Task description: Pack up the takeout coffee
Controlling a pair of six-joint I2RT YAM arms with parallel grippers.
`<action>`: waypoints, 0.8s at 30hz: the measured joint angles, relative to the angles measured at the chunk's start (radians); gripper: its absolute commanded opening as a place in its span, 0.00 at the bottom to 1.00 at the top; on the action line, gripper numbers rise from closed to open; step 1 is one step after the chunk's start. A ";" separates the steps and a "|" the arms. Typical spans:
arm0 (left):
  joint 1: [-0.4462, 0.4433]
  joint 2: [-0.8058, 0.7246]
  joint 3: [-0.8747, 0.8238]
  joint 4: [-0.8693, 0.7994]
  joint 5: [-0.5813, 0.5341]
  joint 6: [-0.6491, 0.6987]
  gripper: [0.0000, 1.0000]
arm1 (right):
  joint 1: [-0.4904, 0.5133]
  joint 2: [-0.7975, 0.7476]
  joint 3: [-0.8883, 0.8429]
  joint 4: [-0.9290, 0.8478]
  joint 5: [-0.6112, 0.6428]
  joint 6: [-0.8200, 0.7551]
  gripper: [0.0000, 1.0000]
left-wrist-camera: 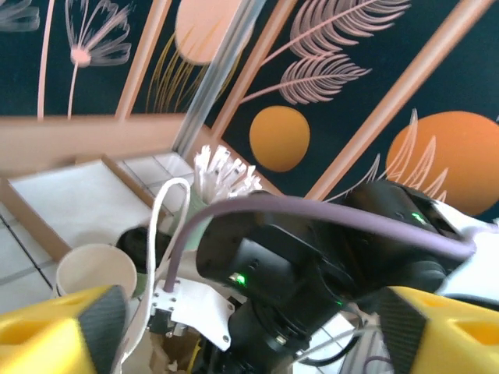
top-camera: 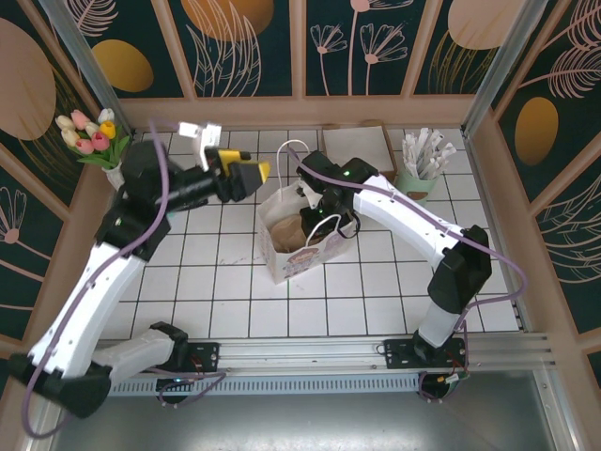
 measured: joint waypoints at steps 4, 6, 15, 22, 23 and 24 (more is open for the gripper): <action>-0.002 -0.079 -0.090 0.057 0.013 0.044 0.99 | 0.000 0.002 0.005 -0.003 0.000 0.019 0.22; -0.014 -0.080 -0.117 0.071 0.018 0.067 0.98 | 0.000 0.005 0.010 -0.004 0.000 0.027 0.22; -0.210 -0.101 -0.235 0.166 0.035 0.178 0.99 | 0.000 0.020 0.021 -0.006 0.000 0.069 0.22; -0.307 -0.095 -0.248 0.241 0.083 0.247 0.92 | -0.001 0.028 0.027 -0.007 0.000 0.086 0.22; -0.330 -0.086 -0.248 0.241 0.073 0.266 0.90 | -0.001 0.029 0.029 -0.006 0.000 0.090 0.22; -0.353 -0.075 -0.247 0.240 0.053 0.284 0.87 | -0.001 0.031 0.031 -0.007 0.001 0.093 0.22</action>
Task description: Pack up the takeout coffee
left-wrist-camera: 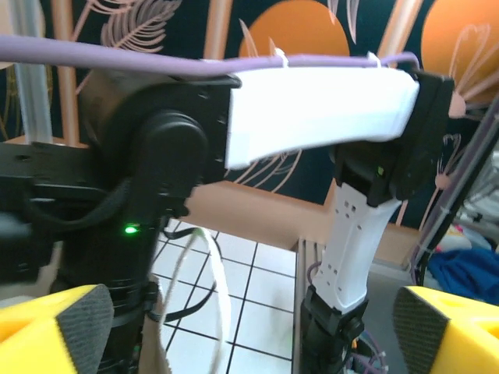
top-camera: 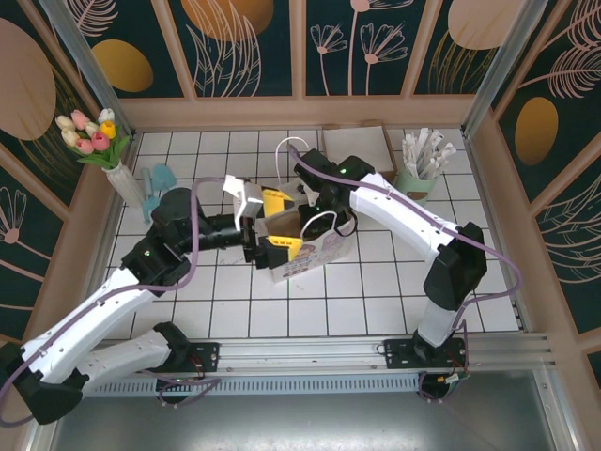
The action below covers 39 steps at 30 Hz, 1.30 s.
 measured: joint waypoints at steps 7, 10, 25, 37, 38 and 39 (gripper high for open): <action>-0.065 0.057 0.001 0.001 -0.135 0.083 0.55 | 0.000 0.002 0.013 0.000 0.000 0.016 0.22; -0.074 0.071 0.003 0.002 -0.159 0.097 0.49 | 0.000 0.003 0.013 0.000 0.000 0.024 0.22; -0.125 0.157 0.094 -0.188 0.031 0.272 0.00 | -0.044 0.049 0.032 -0.008 -0.099 0.061 0.17; -0.126 0.147 0.119 -0.255 0.055 0.394 0.00 | -0.039 0.103 0.033 -0.017 -0.053 0.113 0.18; -0.126 0.135 0.116 -0.254 0.033 0.394 0.00 | -0.037 0.103 0.033 -0.017 -0.045 0.113 0.17; -0.126 0.124 0.111 -0.249 0.015 0.393 0.00 | -0.036 0.103 0.032 -0.017 -0.041 0.113 0.18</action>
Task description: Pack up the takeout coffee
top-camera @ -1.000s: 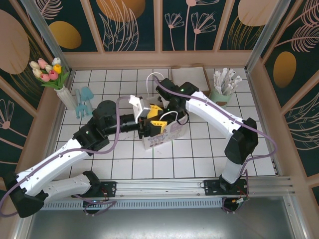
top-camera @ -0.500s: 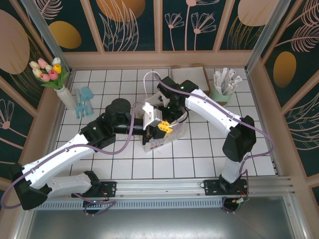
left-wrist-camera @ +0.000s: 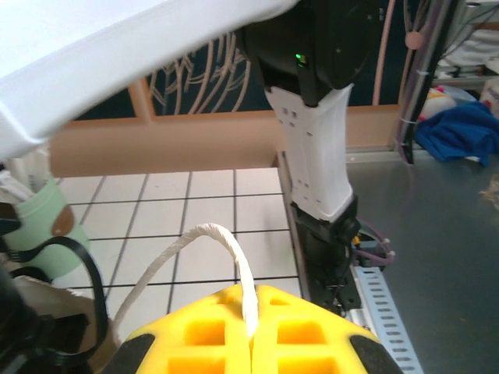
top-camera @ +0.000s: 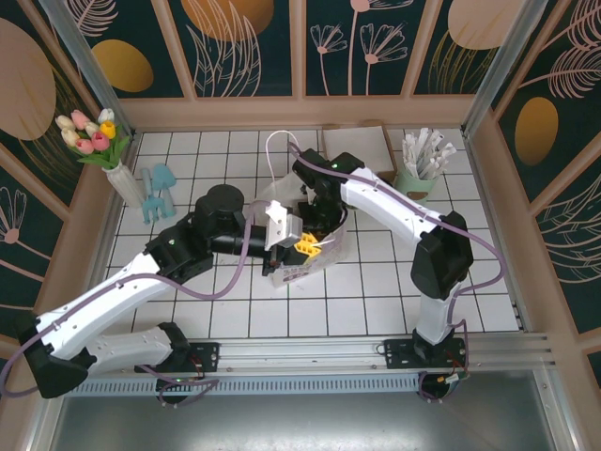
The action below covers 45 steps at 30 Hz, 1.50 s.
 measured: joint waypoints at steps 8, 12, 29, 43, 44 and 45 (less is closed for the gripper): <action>0.000 -0.188 -0.130 0.074 -0.172 -0.055 0.65 | 0.012 0.000 -0.026 0.032 0.033 -0.004 0.18; 0.000 -0.241 -0.146 0.103 -0.315 -0.114 0.98 | 0.017 0.000 -0.032 0.050 0.050 -0.012 0.18; 0.069 -0.334 -0.160 0.061 -1.110 -0.639 0.99 | 0.025 -0.001 -0.079 0.141 0.083 -0.031 0.18; 0.120 -0.104 -0.017 -0.299 -0.816 -1.062 0.94 | 0.027 -0.002 -0.081 0.162 0.131 -0.056 0.18; 0.120 -0.102 -0.020 -0.303 -0.800 -1.071 0.90 | 0.028 -0.002 -0.082 0.166 0.133 -0.056 0.18; 0.120 -0.099 -0.020 -0.304 -0.789 -1.075 0.86 | 0.029 -0.002 -0.083 0.169 0.135 -0.057 0.18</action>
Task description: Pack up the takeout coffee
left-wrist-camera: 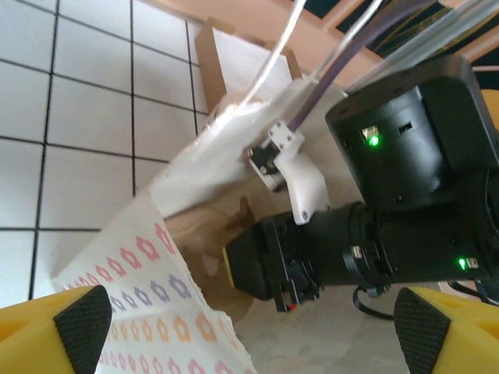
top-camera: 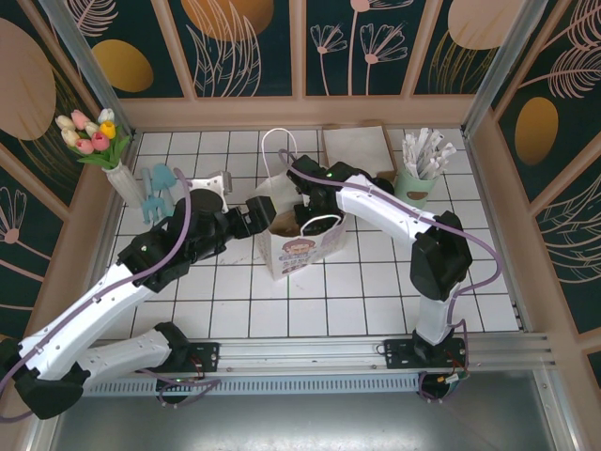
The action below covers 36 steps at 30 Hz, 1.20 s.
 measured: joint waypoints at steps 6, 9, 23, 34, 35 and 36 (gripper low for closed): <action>0.001 0.085 0.000 0.033 0.021 -0.006 0.67 | 0.004 0.000 -0.001 0.008 0.012 -0.008 0.18; 0.005 0.140 0.000 0.029 0.012 -0.005 0.61 | 0.006 0.000 -0.008 0.018 0.026 -0.008 0.18; 0.012 0.122 0.000 0.013 -0.031 0.003 0.00 | 0.033 0.000 -0.110 0.105 0.126 -0.053 0.18; 0.017 0.137 0.003 0.031 -0.004 0.010 0.00 | 0.034 0.000 -0.155 0.184 0.161 -0.006 0.22; 0.017 0.137 0.003 0.031 -0.003 0.009 0.00 | 0.034 0.001 -0.160 0.191 0.160 0.003 0.23; 0.017 0.137 0.003 0.031 0.000 0.009 0.00 | 0.034 0.002 -0.166 0.196 0.160 0.010 0.23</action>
